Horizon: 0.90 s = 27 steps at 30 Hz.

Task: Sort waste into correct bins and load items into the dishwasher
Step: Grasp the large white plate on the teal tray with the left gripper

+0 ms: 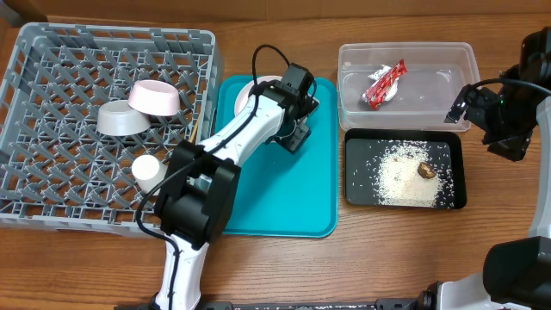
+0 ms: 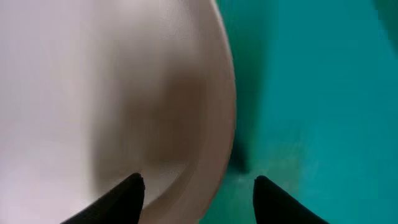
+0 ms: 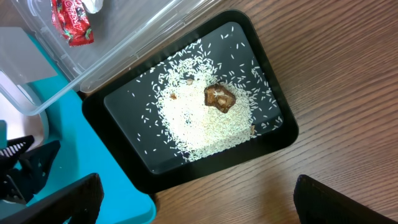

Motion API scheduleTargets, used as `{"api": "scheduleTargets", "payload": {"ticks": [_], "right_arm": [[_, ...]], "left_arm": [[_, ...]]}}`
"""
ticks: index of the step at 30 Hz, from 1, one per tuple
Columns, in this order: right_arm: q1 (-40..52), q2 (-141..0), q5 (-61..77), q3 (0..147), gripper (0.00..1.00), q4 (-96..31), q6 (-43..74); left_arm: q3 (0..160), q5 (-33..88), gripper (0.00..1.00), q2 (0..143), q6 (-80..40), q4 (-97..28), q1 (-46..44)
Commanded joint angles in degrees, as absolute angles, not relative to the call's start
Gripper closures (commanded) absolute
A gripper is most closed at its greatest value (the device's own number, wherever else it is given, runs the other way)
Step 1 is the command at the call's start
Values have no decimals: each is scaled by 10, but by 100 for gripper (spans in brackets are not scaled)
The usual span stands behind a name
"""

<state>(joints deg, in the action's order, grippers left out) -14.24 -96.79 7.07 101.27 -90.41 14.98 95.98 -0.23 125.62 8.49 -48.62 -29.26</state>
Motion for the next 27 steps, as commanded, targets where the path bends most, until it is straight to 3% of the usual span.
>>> {"api": "scheduleTargets", "payload": {"ticks": [1,3,8,16,27], "right_arm": [[-144,-958,72,1013,0,-901,149],[-144,-958,72,1013,0,-901,149],[-144,-958,72,1013,0,-902,149],[-144,-958,72,1013,0,-902,149],[-144,-958,72,1013,0,-903,149]], "left_arm": [[965,-11,64,1258,89,-494,-293],[965,-10,79,1258,84,-500,-293],[965,-2,96,1258,75,-507,-293],[1025,-2,96,1258,49,-558,-297],[1286,2,96,1258,-22,-712,-275]]}}
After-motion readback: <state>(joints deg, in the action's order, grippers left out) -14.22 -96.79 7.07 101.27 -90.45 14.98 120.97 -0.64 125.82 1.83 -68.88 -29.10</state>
